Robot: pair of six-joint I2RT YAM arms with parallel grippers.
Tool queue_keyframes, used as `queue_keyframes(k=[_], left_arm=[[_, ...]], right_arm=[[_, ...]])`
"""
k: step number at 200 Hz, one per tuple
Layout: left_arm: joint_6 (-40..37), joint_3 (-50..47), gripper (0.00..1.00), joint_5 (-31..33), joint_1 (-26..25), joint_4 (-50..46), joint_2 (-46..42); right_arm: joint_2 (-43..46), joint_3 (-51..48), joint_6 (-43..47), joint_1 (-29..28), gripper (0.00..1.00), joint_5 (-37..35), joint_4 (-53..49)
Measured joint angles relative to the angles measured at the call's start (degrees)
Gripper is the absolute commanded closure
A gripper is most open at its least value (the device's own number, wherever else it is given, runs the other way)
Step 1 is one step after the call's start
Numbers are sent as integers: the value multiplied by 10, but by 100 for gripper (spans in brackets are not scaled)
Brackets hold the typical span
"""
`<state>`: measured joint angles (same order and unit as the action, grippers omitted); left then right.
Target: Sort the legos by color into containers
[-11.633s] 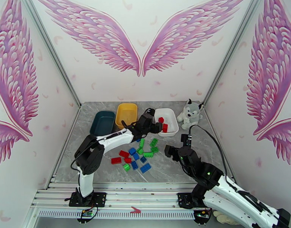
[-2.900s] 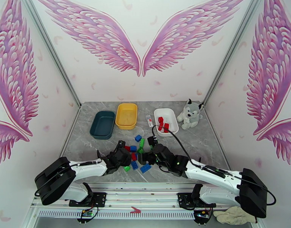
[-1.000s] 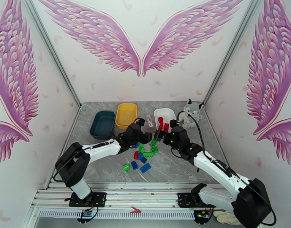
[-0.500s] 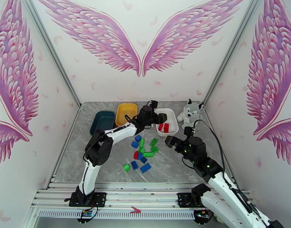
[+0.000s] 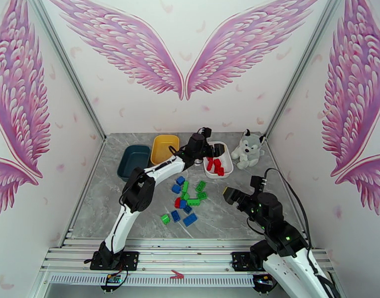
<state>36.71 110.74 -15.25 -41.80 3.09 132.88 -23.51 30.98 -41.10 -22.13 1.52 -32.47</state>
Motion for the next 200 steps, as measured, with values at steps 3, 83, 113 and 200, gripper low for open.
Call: queue_keyframes(k=[3,83,113,200], left_arm=[[-3,-8,20,2,-1,2,-4],[-83,-315,24,144,-55,3,-237],[-107,-431,28,216,-56,-5,-325],[-77,-626,26,363,-118,-78,-380]], right_arm=[[2,0,0,0,1,0,-3],[-2,-37,6,0,13,31,-11],[-9,-57,4,0,19,55,5],[-81,-109,-10,-25,18,97,100]])
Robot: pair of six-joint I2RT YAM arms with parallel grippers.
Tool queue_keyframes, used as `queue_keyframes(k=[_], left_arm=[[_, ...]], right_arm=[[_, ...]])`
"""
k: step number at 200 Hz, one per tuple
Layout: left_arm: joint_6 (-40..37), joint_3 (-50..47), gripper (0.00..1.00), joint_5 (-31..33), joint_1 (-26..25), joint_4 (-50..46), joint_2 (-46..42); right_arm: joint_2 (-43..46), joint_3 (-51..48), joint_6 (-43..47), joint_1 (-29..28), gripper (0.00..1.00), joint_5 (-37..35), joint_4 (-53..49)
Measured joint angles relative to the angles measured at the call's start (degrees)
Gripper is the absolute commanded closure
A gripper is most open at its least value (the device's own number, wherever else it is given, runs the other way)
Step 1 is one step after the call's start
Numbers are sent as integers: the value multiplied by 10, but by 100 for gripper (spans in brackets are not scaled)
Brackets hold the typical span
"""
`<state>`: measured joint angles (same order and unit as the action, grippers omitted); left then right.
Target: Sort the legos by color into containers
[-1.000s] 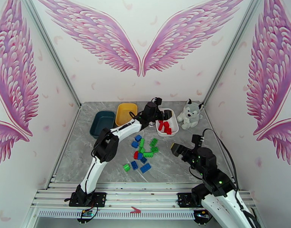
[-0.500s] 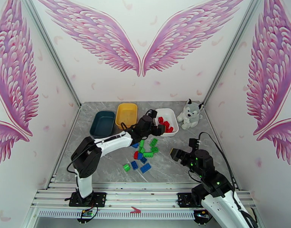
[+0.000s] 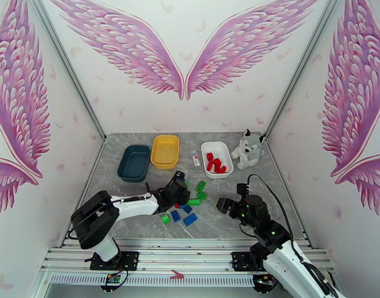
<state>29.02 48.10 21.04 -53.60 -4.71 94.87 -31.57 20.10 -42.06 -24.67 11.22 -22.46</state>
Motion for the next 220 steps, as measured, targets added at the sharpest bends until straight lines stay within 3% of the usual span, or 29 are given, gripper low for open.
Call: queue_keyframes(k=[34,105,220], left_arm=[[31,-24,27,39,-35,-8,-14],[68,-50,38,61,-36,-18,-14],[71,-44,68,71,-36,8,13]], right_arm=[[-28,0,-1,-20,16,0,31],[-107,0,-2,-82,16,-14,87],[-154,2,-4,-130,16,-57,120]])
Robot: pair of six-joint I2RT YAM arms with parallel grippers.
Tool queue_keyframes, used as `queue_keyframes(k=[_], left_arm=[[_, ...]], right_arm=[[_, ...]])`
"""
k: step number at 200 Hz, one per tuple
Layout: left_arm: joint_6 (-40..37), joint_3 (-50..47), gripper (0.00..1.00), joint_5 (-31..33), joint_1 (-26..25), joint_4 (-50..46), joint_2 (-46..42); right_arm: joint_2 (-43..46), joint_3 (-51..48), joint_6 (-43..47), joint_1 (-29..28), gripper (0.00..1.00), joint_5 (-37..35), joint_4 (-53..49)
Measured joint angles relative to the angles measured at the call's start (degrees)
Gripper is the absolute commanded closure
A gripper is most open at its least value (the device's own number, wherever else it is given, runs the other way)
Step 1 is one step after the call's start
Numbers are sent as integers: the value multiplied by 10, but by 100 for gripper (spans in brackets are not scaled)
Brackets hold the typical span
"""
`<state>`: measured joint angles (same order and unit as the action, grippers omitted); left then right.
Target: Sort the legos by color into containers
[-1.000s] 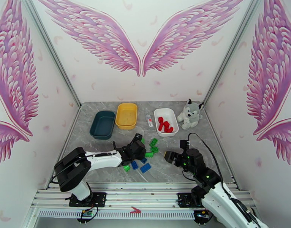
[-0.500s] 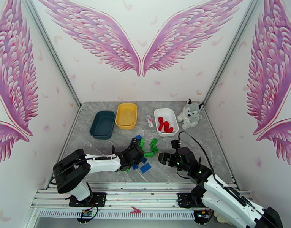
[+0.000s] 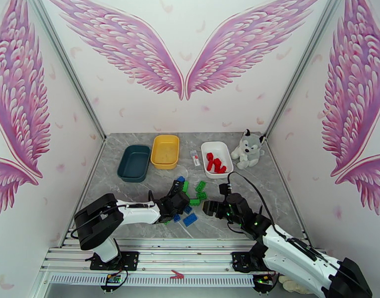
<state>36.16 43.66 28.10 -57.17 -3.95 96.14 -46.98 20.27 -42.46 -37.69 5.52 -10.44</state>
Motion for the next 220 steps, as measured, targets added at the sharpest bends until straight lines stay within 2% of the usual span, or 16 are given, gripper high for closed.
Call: queue_keyframes(k=[31,75,123,176,220], left_arm=[[-1,0,74,2,0,-2,0],[-2,1,76,3,0,-14,-7],[-16,-2,76,-7,3,-30,-75],[-54,62,77,-92,32,-22,-78],[-66,195,78,-184,63,25,4]], right_arm=[[0,1,0,0,16,-6,0],[3,7,0,-3,16,-9,-3],[19,33,5,-3,11,-29,-32],[39,79,31,1,8,-76,-80],[89,101,46,27,7,-113,-129]])
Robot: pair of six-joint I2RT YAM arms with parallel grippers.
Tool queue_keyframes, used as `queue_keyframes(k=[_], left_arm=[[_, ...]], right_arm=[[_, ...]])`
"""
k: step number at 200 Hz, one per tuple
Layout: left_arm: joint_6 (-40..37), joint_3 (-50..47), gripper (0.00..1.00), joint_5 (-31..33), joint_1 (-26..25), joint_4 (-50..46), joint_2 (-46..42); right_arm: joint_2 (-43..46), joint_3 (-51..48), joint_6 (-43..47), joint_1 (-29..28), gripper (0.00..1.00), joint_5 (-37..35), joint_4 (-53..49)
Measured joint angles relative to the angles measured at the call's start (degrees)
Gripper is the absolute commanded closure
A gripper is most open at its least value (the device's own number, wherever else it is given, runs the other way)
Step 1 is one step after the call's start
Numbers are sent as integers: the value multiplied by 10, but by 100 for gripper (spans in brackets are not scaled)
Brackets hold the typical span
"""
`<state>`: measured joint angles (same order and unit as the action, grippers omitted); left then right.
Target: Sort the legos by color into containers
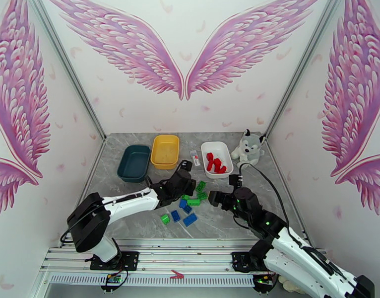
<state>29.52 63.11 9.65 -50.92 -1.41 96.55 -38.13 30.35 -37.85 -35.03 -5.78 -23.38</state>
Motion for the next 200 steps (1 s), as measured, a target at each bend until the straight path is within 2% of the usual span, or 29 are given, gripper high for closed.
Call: queue_keyframes(k=[64,80,99,113,146,173,200], left_arm=[[32,245,76,-121,59,34,199],[43,317,65,-143,71,37,250],[63,401,44,-170,83,34,306],[71,441,35,-190,90,36,334],[71,421,29,-203,91,54,329],[54,303,27,-181,78,70,258],[23,186,24,-125,56,76,153]], right_arm=[[112,0,2,9,5,-18,-73],[125,0,2,9,5,-18,-84],[128,0,2,9,5,-18,-92],[128,0,1,9,5,-18,-97],[128,0,0,9,6,-17,-104],[128,-4,-2,9,8,-12,-103],[118,-16,-8,9,11,1,-99]])
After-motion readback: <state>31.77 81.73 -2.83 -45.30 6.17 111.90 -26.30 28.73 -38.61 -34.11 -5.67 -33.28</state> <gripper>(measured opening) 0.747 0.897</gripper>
